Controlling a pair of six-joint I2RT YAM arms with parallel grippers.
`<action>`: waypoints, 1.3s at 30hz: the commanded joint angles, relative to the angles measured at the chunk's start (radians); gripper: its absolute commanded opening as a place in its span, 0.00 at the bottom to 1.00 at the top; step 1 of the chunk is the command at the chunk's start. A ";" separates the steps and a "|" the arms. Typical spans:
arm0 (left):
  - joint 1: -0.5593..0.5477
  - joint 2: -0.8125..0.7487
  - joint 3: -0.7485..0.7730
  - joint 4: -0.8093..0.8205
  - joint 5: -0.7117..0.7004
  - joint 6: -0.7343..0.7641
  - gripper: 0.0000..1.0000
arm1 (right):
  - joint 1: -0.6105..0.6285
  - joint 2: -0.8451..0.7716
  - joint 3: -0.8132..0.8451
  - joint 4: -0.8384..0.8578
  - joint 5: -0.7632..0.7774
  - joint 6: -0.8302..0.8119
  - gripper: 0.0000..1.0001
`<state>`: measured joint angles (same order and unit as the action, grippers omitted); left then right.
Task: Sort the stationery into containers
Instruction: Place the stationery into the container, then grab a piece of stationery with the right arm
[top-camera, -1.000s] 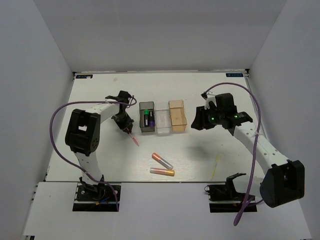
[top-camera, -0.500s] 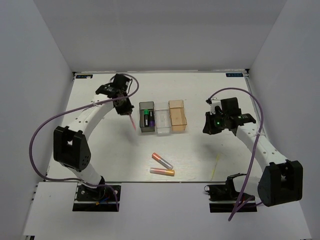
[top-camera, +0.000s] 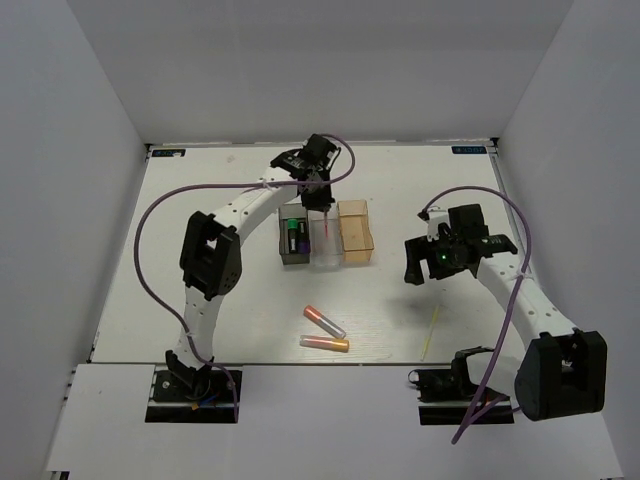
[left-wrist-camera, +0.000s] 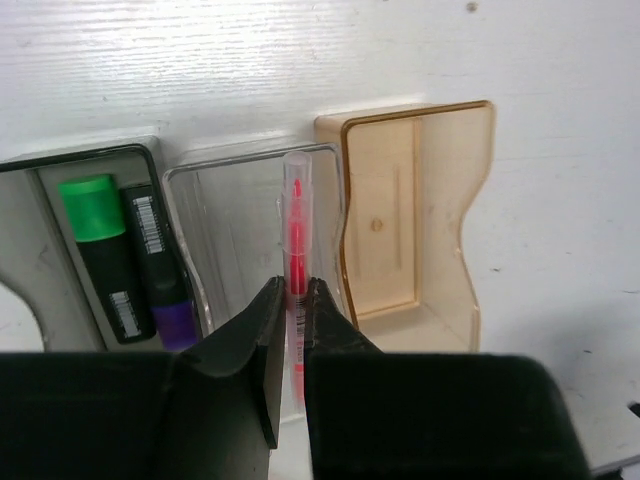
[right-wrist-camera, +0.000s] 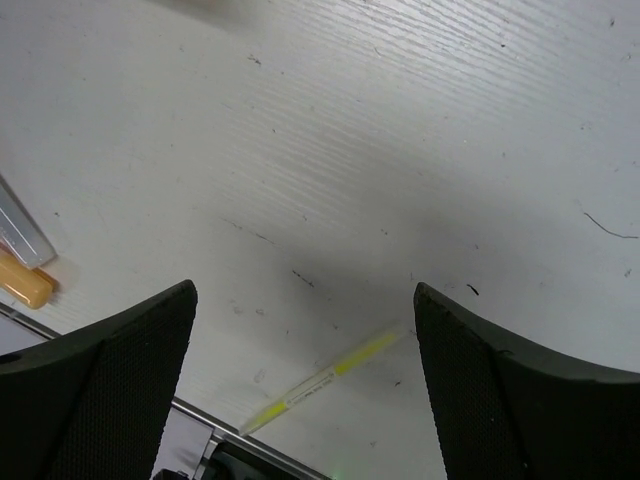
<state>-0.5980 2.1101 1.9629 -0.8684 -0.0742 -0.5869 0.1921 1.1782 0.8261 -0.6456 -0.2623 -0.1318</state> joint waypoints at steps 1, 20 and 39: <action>-0.008 0.001 0.044 -0.008 -0.013 0.018 0.06 | -0.023 -0.032 -0.005 -0.012 0.012 -0.003 0.90; -0.057 -0.282 -0.213 0.052 -0.021 0.042 0.65 | -0.086 0.055 0.110 -0.348 0.028 -0.064 0.52; -0.094 -1.121 -1.145 0.146 -0.029 -0.016 0.93 | -0.082 0.267 0.033 -0.319 0.075 0.119 0.58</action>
<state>-0.6895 1.0748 0.8577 -0.7319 -0.1074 -0.5697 0.1127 1.4178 0.8528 -0.9791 -0.1902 -0.0628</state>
